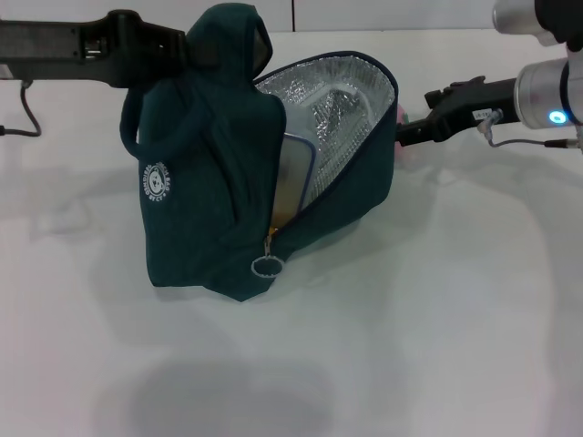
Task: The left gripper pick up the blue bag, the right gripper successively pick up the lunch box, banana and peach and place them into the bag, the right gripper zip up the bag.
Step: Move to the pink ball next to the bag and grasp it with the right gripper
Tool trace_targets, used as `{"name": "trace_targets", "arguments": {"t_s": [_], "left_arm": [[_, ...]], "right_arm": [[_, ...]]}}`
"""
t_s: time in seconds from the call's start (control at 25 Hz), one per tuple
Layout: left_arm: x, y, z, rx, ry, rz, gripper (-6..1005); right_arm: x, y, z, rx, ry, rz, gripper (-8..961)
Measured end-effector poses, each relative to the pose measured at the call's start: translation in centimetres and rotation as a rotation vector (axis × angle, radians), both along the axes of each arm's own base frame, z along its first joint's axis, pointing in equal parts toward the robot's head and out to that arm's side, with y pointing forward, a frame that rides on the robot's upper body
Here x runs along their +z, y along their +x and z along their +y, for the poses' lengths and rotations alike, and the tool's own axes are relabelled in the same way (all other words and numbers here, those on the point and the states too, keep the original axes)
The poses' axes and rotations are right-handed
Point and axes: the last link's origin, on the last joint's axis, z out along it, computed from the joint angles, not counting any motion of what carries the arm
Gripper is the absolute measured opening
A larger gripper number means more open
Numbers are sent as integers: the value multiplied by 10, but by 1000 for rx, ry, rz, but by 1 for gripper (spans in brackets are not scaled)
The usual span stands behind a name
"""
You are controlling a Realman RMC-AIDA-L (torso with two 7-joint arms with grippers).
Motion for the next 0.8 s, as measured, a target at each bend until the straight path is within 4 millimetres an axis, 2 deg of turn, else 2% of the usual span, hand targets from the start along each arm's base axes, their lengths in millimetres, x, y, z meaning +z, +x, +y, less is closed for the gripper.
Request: {"name": "trace_targets", "arguments": {"t_s": [0.4,0.8], "left_arm": [[-1,1,1,0,3,-2,38],[-1,2,2,0,7,-3,37]], "right_arm": [[-13,3,-4,14,-8,6,867],[-17,3,-1,22,24,-14,867]]}}
